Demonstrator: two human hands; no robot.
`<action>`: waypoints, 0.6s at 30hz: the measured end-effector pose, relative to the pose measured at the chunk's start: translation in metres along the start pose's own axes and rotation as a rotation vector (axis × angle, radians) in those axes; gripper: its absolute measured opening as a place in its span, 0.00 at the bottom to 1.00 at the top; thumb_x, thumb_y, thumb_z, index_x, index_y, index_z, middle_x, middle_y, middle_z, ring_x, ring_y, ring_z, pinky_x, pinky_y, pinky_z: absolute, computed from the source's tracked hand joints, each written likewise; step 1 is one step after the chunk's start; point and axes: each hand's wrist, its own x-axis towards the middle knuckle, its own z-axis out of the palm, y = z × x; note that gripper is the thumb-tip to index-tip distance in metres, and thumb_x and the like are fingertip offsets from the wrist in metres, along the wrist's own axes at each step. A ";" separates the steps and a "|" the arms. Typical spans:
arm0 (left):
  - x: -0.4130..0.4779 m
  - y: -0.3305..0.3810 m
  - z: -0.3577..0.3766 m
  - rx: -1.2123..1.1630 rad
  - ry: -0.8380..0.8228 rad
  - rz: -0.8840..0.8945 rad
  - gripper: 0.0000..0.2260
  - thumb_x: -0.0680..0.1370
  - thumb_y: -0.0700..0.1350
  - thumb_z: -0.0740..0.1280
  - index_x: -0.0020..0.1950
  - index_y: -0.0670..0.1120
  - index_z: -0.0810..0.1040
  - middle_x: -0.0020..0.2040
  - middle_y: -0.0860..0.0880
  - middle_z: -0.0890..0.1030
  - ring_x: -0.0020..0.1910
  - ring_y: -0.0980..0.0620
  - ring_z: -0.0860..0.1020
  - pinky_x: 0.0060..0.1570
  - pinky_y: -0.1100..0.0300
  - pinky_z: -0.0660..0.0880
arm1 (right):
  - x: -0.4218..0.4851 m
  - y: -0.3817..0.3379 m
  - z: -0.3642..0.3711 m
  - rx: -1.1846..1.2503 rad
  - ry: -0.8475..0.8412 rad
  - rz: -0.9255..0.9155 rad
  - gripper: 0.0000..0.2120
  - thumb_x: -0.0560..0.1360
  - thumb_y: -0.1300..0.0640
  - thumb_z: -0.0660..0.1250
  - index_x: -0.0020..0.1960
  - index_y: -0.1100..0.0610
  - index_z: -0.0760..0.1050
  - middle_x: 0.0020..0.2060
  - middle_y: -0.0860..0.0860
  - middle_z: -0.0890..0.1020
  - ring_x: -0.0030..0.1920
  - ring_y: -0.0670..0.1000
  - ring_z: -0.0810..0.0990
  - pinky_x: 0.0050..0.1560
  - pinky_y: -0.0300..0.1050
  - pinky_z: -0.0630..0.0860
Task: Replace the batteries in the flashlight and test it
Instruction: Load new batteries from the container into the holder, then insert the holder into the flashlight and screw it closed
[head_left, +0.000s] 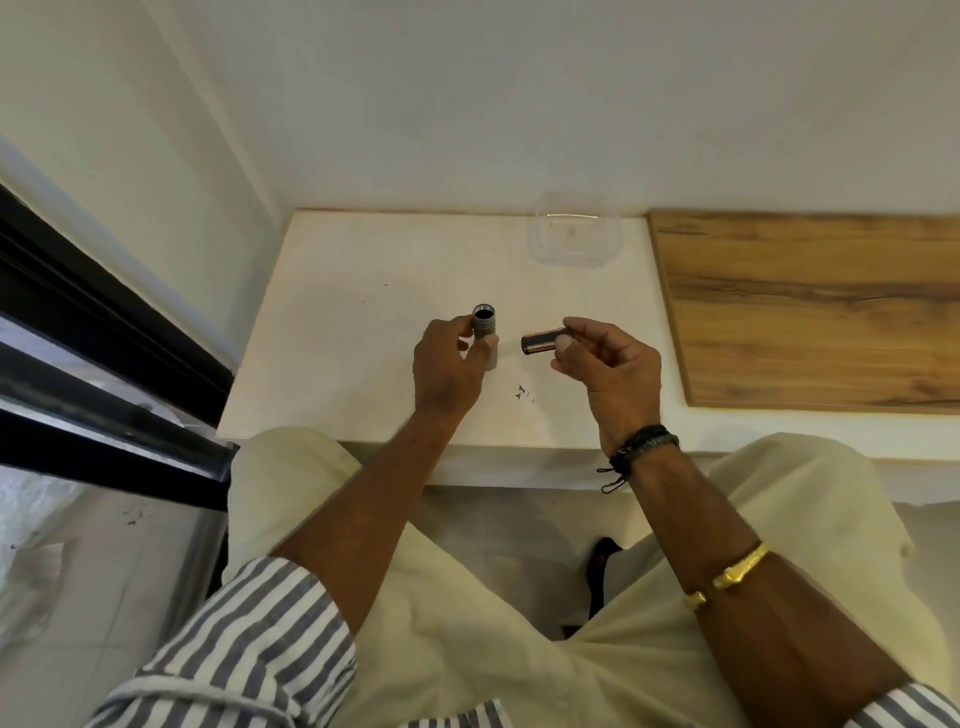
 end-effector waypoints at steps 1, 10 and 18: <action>-0.003 0.002 -0.002 0.015 -0.005 0.033 0.13 0.79 0.48 0.68 0.61 0.43 0.79 0.54 0.45 0.82 0.50 0.48 0.80 0.50 0.56 0.76 | 0.001 -0.001 -0.001 -0.006 0.026 -0.020 0.11 0.74 0.65 0.75 0.57 0.62 0.83 0.45 0.55 0.87 0.42 0.51 0.85 0.46 0.47 0.85; -0.036 0.010 -0.013 0.305 -0.106 0.273 0.13 0.81 0.50 0.64 0.63 0.46 0.74 0.54 0.47 0.81 0.50 0.49 0.74 0.47 0.58 0.71 | 0.004 -0.006 -0.003 0.126 0.143 -0.079 0.01 0.76 0.62 0.74 0.47 0.59 0.83 0.37 0.57 0.85 0.37 0.54 0.84 0.36 0.40 0.81; -0.044 0.012 -0.015 0.387 -0.110 0.360 0.14 0.81 0.48 0.65 0.64 0.46 0.75 0.52 0.46 0.80 0.51 0.46 0.72 0.48 0.51 0.75 | -0.003 -0.001 0.002 -0.029 0.083 -0.156 0.07 0.75 0.61 0.75 0.49 0.64 0.82 0.41 0.61 0.86 0.40 0.56 0.86 0.43 0.53 0.85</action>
